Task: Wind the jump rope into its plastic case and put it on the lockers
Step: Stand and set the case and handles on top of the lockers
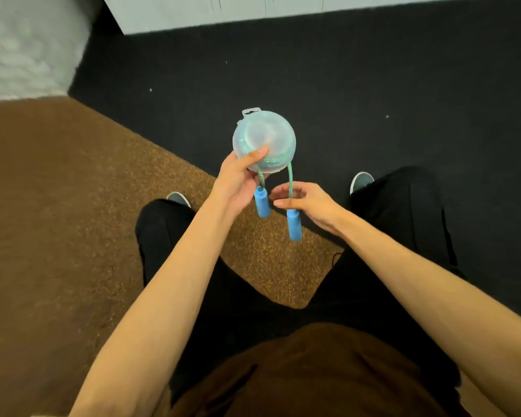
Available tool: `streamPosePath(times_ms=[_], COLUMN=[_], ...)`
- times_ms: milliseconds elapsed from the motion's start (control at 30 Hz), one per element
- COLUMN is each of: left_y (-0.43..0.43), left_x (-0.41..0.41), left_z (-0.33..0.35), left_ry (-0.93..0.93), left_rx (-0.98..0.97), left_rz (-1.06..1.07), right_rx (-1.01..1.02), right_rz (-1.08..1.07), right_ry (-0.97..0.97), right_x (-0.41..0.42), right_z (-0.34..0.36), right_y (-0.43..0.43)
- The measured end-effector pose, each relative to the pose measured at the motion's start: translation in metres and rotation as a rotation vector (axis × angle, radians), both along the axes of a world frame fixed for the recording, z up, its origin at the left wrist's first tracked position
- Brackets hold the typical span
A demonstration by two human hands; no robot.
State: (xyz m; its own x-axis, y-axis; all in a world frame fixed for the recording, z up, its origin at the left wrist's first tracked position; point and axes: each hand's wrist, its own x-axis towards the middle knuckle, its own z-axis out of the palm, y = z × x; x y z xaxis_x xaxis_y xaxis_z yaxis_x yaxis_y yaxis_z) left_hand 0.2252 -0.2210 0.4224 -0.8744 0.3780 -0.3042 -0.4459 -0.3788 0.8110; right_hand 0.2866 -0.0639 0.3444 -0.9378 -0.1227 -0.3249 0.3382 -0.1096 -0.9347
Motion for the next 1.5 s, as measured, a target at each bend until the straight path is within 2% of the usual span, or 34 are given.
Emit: streamPosePath(times_ms=[167,267,433,567,600,633,767,900,1000,1133,1267,1433,1500], left_y=[0.01,0.013,0.019,0.025,0.027,0.041,0.041,0.06,0.069,0.068,0.06,0.046,0.039], left_x=[0.012,0.011,-0.017,-0.062,-0.081,-0.136,-0.202,-0.314,-0.38,-0.423,-0.44,-0.434,-0.434], left_z=[0.059,0.086,0.111,0.105,0.1,0.091,0.084,0.077,0.09,0.141,0.23,0.334,0.379], left_ry=[-0.022,-0.006,-0.021,-0.021,-0.049,-0.095,-0.078,-0.148,-0.157,-0.228,-0.299,-0.279,-0.29], left_rx=[0.058,0.078,0.134,0.173,0.167,0.187,0.255,0.304,0.359,0.366,0.331,0.241,0.266], left_rz=[0.011,0.033,0.079,0.123,0.131,0.142,0.182,0.276,0.295,0.326,0.363,0.333,0.314], right_rx=[-0.016,0.0,-0.168,-0.351,-0.364,-0.406,-0.405,-0.324,-0.158,-0.064,-0.054,-0.056,-0.068], right_rz=[-0.02,0.061,0.206,0.204,0.179,0.142,0.17,0.163,0.157,0.083,-0.019,-0.101,-0.143], right_ry=[0.086,0.117,-0.007,-0.117,-0.137,-0.173,-0.174,-0.186,-0.181,-0.3,-0.365,-0.479,-0.499], right_x=[-0.003,-0.004,0.004,-0.009,-0.021,-0.067,-0.122,-0.245,-0.327,-0.389,-0.42,-0.421,-0.421], right_z=[0.037,0.064,0.086,0.089,0.087,0.077,0.089,0.098,0.125,0.189,0.285,0.39,0.432], right_y=[0.01,0.008,0.003,0.017,0.025,0.045,0.078,0.134,0.165,0.188,0.194,0.184,0.177])
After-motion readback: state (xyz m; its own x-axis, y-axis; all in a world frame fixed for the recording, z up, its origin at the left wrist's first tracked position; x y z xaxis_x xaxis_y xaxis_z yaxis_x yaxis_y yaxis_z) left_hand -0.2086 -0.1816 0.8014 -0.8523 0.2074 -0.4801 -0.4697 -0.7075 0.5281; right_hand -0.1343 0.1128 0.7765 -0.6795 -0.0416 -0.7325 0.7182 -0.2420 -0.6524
